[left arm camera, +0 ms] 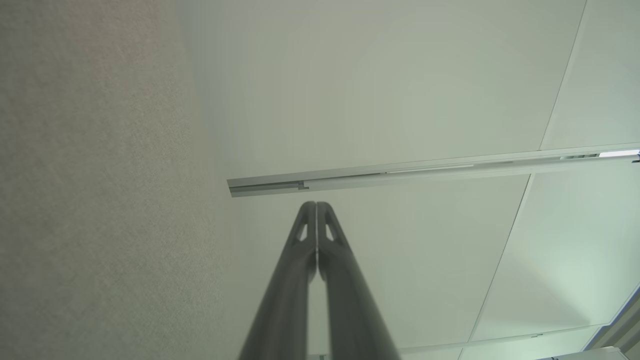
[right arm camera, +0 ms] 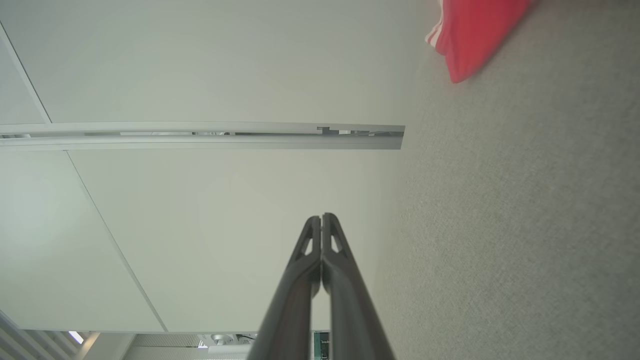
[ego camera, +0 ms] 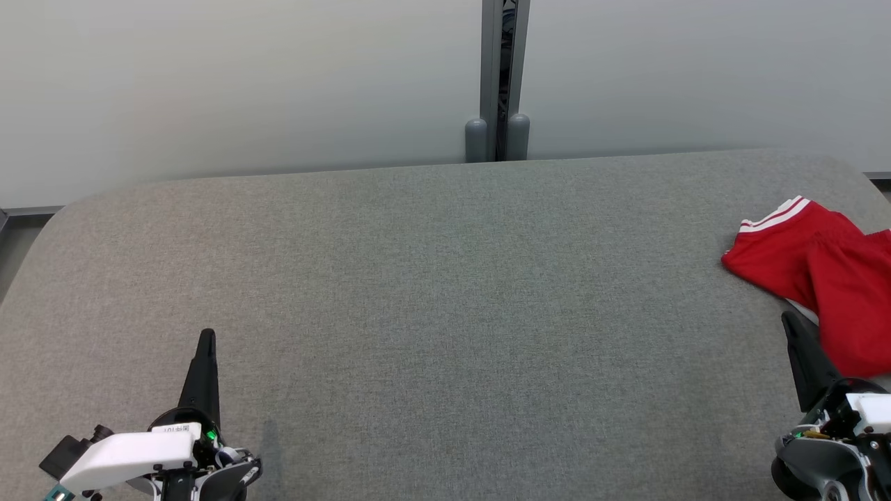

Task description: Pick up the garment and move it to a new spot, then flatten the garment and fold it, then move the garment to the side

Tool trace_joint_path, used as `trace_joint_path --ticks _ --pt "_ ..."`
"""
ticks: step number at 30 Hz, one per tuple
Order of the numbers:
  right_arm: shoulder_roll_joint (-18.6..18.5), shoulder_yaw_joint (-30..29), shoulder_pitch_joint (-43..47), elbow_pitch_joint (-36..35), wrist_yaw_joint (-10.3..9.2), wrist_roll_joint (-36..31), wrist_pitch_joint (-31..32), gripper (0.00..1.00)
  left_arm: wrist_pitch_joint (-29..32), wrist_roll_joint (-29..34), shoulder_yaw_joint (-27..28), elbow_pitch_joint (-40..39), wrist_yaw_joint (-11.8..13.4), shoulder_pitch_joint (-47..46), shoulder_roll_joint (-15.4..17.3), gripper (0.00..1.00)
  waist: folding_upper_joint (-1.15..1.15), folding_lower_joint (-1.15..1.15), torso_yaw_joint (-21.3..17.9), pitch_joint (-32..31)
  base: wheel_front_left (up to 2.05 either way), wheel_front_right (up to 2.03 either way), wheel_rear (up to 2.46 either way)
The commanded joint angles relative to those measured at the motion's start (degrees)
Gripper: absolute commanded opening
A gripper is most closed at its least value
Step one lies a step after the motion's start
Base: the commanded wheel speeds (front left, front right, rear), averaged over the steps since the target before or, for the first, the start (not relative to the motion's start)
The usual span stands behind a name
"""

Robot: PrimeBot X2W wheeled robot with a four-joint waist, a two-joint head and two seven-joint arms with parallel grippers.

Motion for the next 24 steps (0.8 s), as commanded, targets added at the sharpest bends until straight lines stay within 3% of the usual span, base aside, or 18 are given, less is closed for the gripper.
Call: trace_joint_path --ticks 1,24 --pt "-0.51 -0.15 -0.2 -0.19 0.02 0.44 0.27 0.0 0.28 0.03 0.27 0.01 -0.41 -0.87 0.11 0.0 0.0 0.0 0.0 0.0 0.0 0.0 0.0" --pt "-0.5 -0.14 -0.2 -0.19 0.02 0.44 0.27 0.0 0.35 0.23 0.39 0.01 -0.39 -0.86 0.01 0.0 0.0 0.0 0.0 0.0 0.0 0.0 0.0"
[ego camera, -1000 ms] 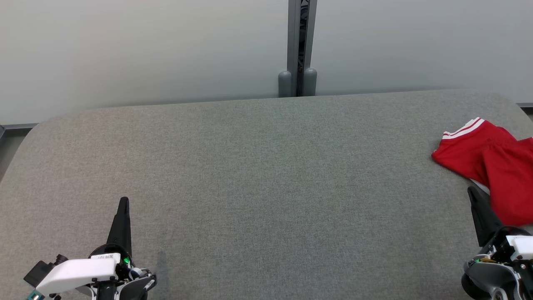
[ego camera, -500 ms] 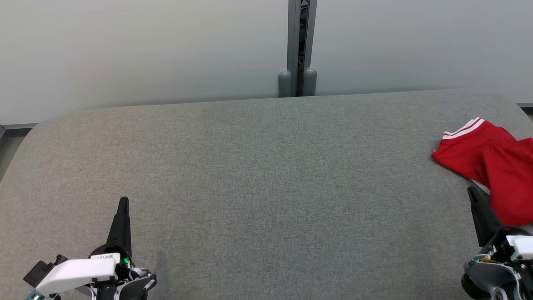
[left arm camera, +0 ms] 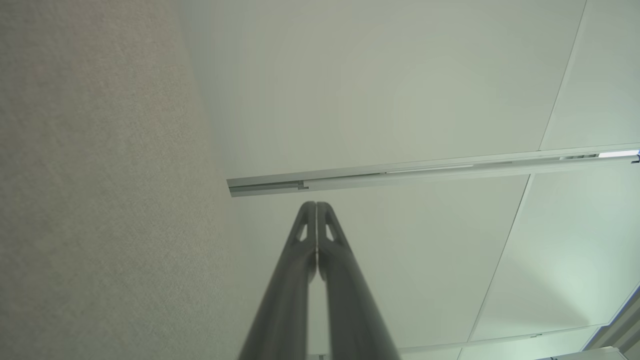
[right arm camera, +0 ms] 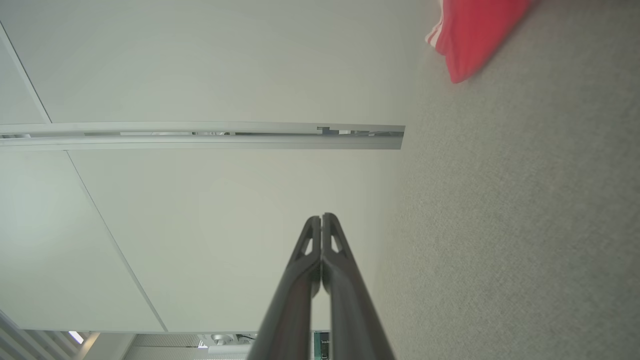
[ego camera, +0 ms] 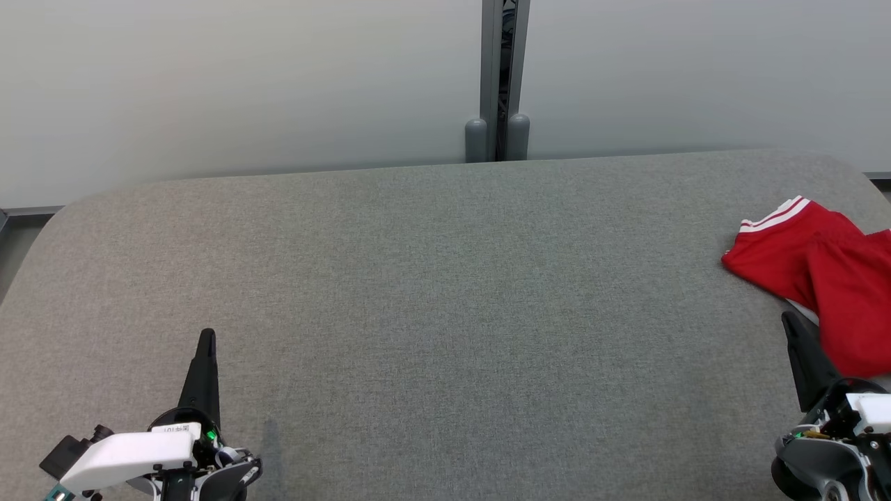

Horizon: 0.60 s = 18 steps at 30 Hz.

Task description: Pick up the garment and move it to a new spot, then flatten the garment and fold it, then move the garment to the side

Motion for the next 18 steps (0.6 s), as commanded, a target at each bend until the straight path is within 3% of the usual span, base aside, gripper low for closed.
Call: trace_joint_path --ticks 1,18 --pt "-0.49 -0.14 -0.2 -0.18 0.02 0.44 0.27 0.0 0.18 0.21 0.22 0.01 -0.39 -0.86 0.13 0.0 0.0 0.0 0.0 0.0 0.0 0.0 0.0" --pt "-0.49 -0.14 -0.2 -0.18 0.02 0.45 0.27 0.0 0.26 0.29 0.32 0.01 -0.38 -0.86 0.06 0.0 0.0 0.0 0.0 0.0 0.0 0.0 0.0"
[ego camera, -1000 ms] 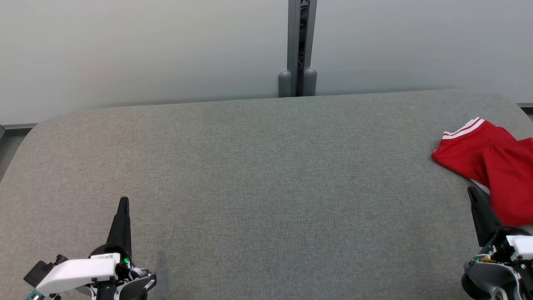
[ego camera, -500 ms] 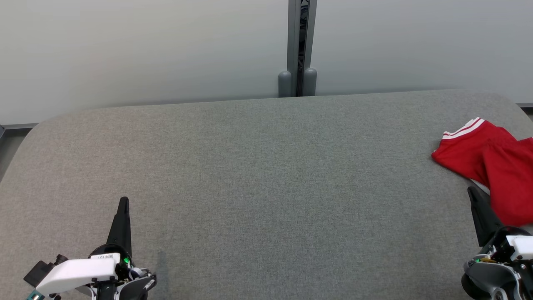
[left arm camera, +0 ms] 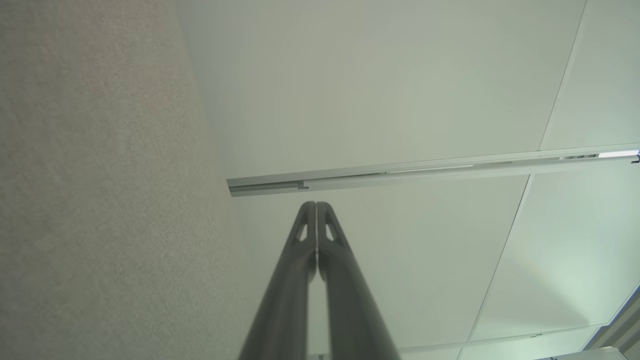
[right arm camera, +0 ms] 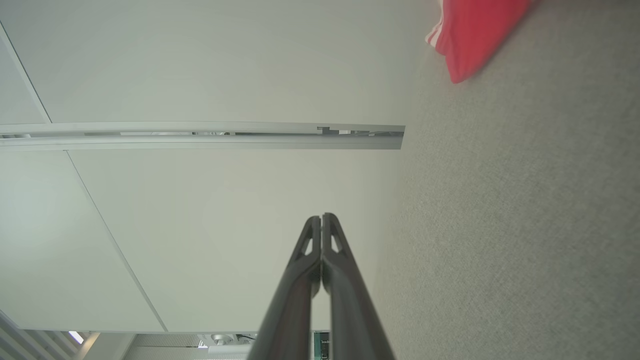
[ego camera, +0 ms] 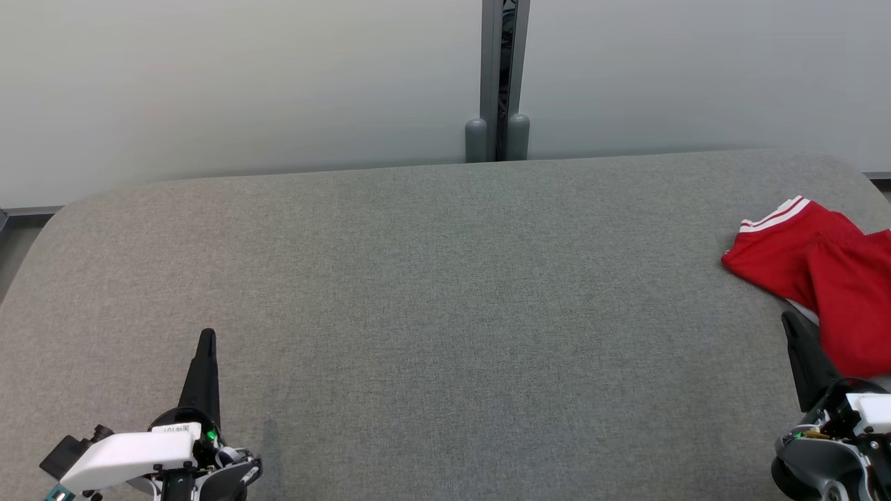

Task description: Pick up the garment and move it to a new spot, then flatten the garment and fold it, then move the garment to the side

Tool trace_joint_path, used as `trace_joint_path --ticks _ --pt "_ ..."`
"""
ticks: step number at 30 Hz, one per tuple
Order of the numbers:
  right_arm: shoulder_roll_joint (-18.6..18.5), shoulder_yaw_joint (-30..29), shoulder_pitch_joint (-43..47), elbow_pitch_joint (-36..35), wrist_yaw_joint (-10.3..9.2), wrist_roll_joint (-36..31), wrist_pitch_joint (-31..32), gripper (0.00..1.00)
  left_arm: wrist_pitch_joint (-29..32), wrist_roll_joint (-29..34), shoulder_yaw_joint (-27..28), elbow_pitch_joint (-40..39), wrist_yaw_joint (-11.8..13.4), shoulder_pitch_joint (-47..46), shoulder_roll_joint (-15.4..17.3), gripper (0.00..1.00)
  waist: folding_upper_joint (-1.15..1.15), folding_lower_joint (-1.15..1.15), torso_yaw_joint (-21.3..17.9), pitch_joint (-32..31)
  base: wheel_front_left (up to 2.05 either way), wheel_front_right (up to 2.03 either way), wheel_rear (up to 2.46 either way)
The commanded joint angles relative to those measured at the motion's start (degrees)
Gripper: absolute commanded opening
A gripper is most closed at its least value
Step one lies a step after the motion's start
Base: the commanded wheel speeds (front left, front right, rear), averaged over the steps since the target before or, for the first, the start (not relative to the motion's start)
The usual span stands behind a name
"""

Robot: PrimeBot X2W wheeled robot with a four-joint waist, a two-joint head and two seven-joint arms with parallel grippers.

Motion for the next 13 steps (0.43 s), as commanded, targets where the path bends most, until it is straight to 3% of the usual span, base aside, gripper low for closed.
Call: trace_joint_path --ticks 1,13 --pt "-0.49 -0.14 -0.2 -0.17 0.02 0.45 0.27 0.0 0.2 0.22 0.24 0.01 -0.39 -0.85 0.13 0.0 0.0 0.0 0.0 0.0 0.0 0.0 0.0" --pt "-0.49 -0.13 -0.2 -0.17 0.02 0.45 0.27 0.0 0.21 0.32 0.31 0.01 -0.4 -0.85 0.1 0.0 0.0 0.0 0.0 0.0 0.0 0.0 0.0"
